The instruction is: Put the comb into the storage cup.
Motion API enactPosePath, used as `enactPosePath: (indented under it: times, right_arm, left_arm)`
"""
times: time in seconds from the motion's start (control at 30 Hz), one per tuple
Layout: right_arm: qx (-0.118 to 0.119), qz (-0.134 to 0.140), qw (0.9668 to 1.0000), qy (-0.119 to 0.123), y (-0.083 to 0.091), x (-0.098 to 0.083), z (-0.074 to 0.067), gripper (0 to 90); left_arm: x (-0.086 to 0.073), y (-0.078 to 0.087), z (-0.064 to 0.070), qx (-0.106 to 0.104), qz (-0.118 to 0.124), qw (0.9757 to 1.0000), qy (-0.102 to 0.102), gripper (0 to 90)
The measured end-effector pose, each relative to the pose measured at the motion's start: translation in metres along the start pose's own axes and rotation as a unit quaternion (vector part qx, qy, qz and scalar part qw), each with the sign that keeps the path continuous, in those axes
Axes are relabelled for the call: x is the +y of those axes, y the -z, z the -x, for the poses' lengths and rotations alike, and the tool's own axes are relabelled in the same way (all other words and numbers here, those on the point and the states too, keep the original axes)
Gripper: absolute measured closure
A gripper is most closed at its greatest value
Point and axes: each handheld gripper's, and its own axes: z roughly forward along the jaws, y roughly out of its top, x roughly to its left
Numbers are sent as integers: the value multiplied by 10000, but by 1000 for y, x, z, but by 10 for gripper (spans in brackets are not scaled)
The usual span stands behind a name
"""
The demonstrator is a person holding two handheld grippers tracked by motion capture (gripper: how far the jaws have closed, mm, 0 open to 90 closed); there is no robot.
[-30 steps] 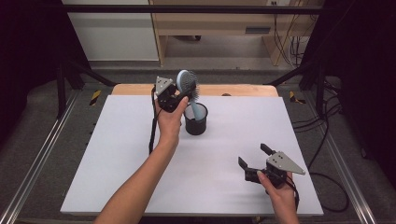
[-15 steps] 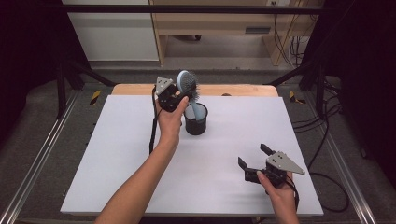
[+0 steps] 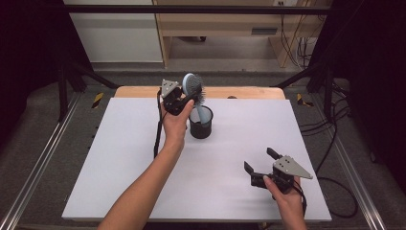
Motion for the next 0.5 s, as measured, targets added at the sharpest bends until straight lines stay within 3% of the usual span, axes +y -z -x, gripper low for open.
enactPosePath:
  times: [0.5]
  right_arm:
    - [6, -8, 10000, -15, 0, 0, 0, 39]
  left_arm:
    - [-3, -1, -1, 12, -31, 10000, 2, 491]
